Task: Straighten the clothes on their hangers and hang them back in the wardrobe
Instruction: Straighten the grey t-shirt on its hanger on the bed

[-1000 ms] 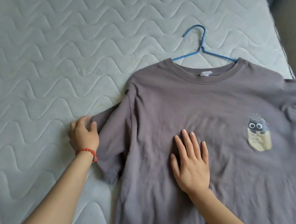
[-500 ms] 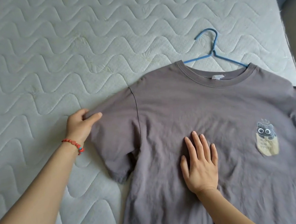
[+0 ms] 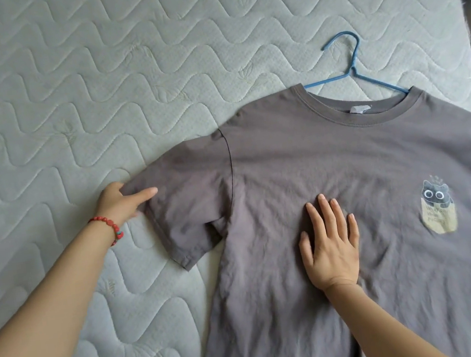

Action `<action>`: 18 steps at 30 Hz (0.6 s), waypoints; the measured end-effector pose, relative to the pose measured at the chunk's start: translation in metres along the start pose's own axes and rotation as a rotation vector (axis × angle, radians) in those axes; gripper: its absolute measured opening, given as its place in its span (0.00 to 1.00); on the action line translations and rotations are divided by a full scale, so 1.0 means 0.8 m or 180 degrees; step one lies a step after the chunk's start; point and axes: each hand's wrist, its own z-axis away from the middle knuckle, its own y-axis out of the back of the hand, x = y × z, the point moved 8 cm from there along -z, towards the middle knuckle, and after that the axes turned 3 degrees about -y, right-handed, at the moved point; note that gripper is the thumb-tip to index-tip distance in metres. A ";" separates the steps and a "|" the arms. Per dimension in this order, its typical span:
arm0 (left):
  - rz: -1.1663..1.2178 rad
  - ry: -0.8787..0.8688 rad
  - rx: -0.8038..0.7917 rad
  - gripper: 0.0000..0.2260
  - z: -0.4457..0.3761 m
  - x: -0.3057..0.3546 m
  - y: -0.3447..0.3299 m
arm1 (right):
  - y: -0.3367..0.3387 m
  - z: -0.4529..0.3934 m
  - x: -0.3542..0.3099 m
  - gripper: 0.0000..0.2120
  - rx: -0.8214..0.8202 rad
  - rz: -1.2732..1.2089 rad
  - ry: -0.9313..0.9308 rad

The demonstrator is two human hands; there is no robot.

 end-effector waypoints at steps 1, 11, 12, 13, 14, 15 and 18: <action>0.0316 0.0288 0.0088 0.17 0.006 -0.012 -0.004 | 0.000 0.000 0.000 0.26 -0.0011 0.0008 -0.0007; 0.0526 0.1145 0.0625 0.30 0.078 -0.058 -0.045 | 0.001 0.001 0.003 0.26 -0.0077 0.0004 -0.0024; 0.0570 0.1067 0.0678 0.28 0.079 -0.055 -0.042 | 0.001 0.001 0.003 0.26 -0.0081 0.0001 -0.0023; 0.0647 0.0942 0.0727 0.24 0.078 -0.051 -0.039 | 0.002 0.001 0.003 0.26 -0.0092 -0.0001 -0.0027; 0.0739 0.0722 0.0832 0.19 0.076 -0.043 -0.033 | 0.003 0.000 0.003 0.26 -0.0106 0.0001 -0.0030; 0.0787 0.0409 0.0954 0.13 0.074 -0.031 -0.025 | 0.004 0.000 0.003 0.26 -0.0121 0.0006 -0.0026; 0.0207 -0.0453 0.1334 0.08 0.070 0.001 0.001 | 0.001 0.002 0.004 0.26 -0.0175 0.0033 -0.0008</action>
